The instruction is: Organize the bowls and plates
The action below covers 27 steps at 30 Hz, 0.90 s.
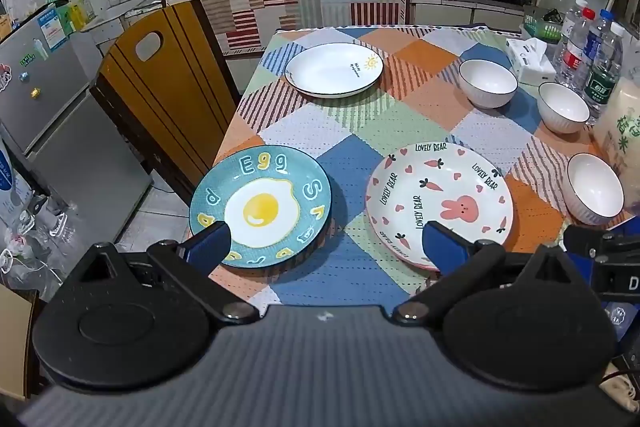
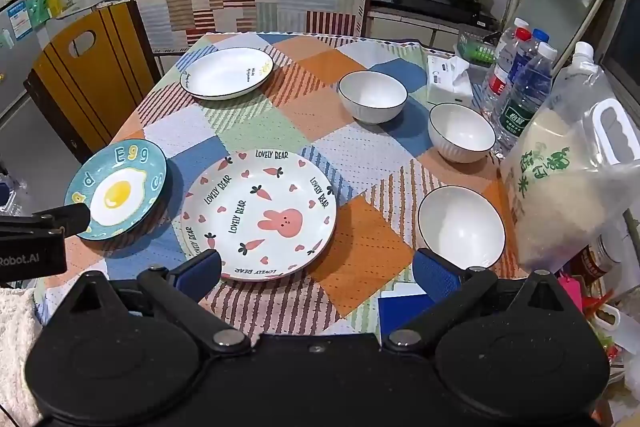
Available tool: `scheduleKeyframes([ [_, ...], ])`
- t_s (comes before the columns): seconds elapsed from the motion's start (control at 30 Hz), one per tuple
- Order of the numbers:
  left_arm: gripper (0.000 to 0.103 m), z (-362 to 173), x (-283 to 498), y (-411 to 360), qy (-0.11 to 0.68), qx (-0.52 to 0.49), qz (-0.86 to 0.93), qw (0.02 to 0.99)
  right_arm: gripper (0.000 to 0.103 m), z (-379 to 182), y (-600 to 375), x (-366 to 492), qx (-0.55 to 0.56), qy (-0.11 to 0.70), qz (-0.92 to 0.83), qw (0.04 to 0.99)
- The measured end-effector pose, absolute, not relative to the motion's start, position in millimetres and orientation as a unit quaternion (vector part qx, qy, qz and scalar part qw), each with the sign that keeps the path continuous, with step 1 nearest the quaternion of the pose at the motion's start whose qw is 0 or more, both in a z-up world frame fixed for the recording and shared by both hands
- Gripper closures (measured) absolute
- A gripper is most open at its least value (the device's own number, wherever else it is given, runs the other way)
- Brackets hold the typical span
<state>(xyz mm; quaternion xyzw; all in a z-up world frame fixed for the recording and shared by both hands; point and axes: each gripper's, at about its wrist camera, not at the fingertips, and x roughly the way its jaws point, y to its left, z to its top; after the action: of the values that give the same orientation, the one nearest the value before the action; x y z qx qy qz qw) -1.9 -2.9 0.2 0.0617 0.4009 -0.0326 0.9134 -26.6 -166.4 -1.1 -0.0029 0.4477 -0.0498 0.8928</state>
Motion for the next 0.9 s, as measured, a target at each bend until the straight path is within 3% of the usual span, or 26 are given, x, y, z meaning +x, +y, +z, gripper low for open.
scheduleKeyframes([
  [0.9,0.001,5.9,-7.3,2.0,0.392,0.049,-0.039,0.918,0.0,-1.8,-168.3,-28.1,-0.007,0.442,-0.052,0.896],
])
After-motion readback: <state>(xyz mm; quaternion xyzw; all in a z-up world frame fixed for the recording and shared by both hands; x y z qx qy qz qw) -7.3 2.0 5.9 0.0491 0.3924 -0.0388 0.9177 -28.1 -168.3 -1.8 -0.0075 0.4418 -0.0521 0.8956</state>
